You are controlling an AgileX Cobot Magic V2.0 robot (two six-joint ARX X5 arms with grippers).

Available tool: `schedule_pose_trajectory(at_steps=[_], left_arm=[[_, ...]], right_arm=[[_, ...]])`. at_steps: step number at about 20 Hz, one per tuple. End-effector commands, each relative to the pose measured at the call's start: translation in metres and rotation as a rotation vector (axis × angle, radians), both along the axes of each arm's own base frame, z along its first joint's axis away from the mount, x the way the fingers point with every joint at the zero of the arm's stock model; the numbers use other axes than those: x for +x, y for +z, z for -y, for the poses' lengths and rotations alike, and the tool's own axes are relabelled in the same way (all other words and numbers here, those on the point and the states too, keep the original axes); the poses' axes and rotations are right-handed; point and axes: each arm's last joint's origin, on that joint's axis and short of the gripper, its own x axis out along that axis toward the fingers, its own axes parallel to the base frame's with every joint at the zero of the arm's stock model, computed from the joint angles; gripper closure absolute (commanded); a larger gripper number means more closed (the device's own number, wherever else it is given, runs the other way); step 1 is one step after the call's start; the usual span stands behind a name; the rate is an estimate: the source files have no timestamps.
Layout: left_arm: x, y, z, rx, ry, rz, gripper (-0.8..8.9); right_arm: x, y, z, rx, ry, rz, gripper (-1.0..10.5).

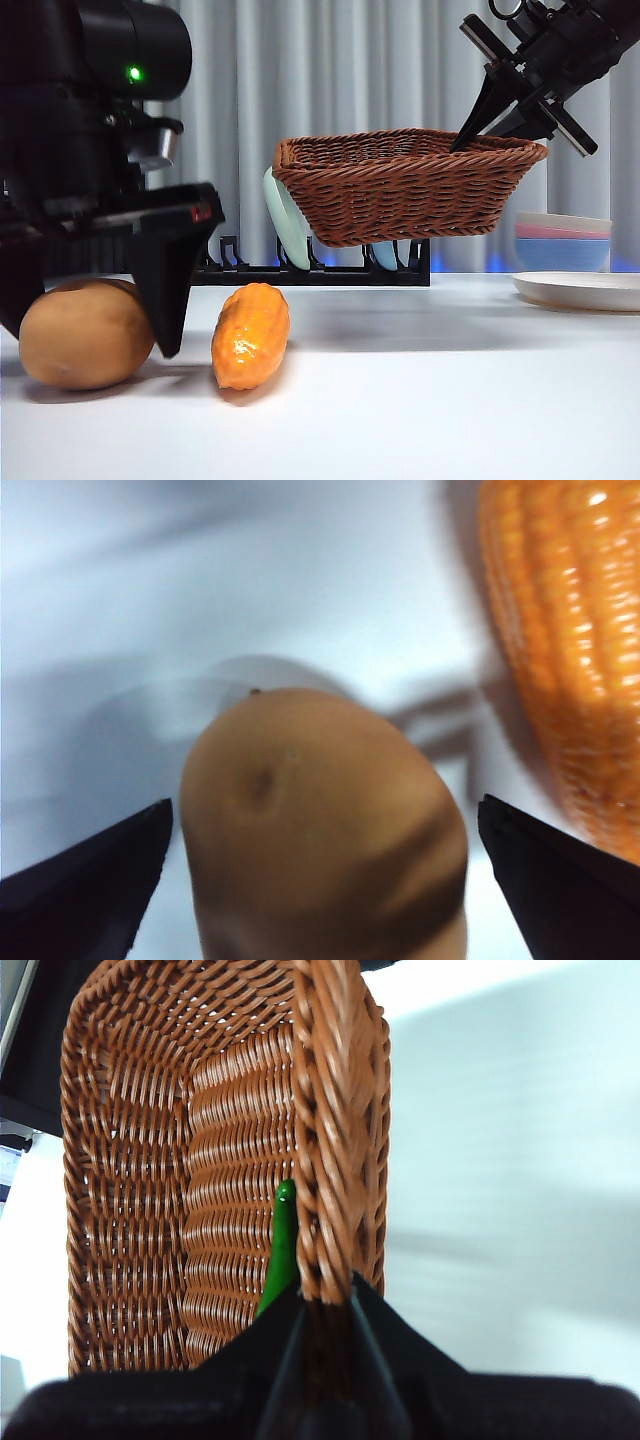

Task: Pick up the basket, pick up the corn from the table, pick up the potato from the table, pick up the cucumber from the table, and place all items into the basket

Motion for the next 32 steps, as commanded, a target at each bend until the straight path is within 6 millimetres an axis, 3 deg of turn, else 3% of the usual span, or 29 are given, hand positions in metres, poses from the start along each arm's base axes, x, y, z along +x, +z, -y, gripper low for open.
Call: schedule_pose_trajectory(at_steps=[1, 4, 6, 11, 13, 15, 17, 19, 22, 25, 26, 27, 28, 29, 32], left_arm=[[0.003, -0.005, 0.0, 0.04, -0.049, 0.025, 7.78], [0.0, 0.007, -0.002, 0.031, -0.061, 0.078, 8.21], [-0.011, 0.031, -0.009, -0.003, -0.058, 0.136, 8.21], [-0.046, 0.142, -0.033, -0.25, -0.041, 0.51, 8.21], [-0.047, 0.182, -0.034, -0.342, -0.04, 0.661, 8.21], [-0.036, 0.203, -0.026, -0.363, -0.062, 0.735, 8.21], [-0.016, 0.204, -0.013, -0.341, -0.09, 0.727, 8.21], [0.01, 0.193, 0.007, -0.354, -0.131, 0.679, 8.21], [0.048, 0.156, 0.033, -0.309, -0.147, 0.562, 8.21], [0.068, 0.12, 0.046, -0.25, -0.148, 0.458, 8.12], [0.07, 0.115, 0.048, -0.239, -0.148, 0.441, 7.76], [0.071, 0.112, 0.049, -0.233, -0.149, 0.431, 6.04], [0.072, 0.11, 0.049, -0.231, -0.149, 0.427, 3.68], [0.072, 0.11, 0.049, -0.231, -0.149, 0.427, 2.7], [0.072, 0.11, 0.049, -0.232, -0.151, 0.423, 2.75]], right_arm=[[0.001, 0.002, 0.0, 0.012, 0.01, 0.017, 9.6], [0.001, 0.002, 0.0, 0.012, 0.01, 0.015, 9.6], [0.001, 0.002, -0.001, 0.011, 0.012, 0.009, 9.6], [-0.003, 0.0, -0.013, 0.007, 0.048, -0.008, 9.6], [-0.006, 0.0, -0.024, 0.005, 0.081, -0.018, 9.6], [-0.011, 0.0, -0.038, 0.004, 0.121, -0.021, 9.6], [-0.014, 0.0, -0.049, 0.006, 0.149, -0.025, 9.6], [-0.018, 0.0, -0.059, 0.011, 0.17, -0.031, 9.6], [-0.02, 0.0, -0.066, 0.015, 0.188, -0.034, 9.6], [-0.02, 0.0, -0.066, 0.02, 0.183, -0.04, 9.6], [-0.02, 0.0, -0.066, 0.02, 0.184, -0.041, 9.6], [-0.02, 0.0, -0.066, 0.02, 0.182, -0.041, 9.6], [-0.02, 0.0, -0.066, 0.02, 0.182, -0.041, 9.6], [-0.02, 0.0, -0.066, 0.02, 0.182, -0.041, 9.6], [-0.02, 0.0, -0.066, 0.02, 0.181, -0.04, 9.6]])
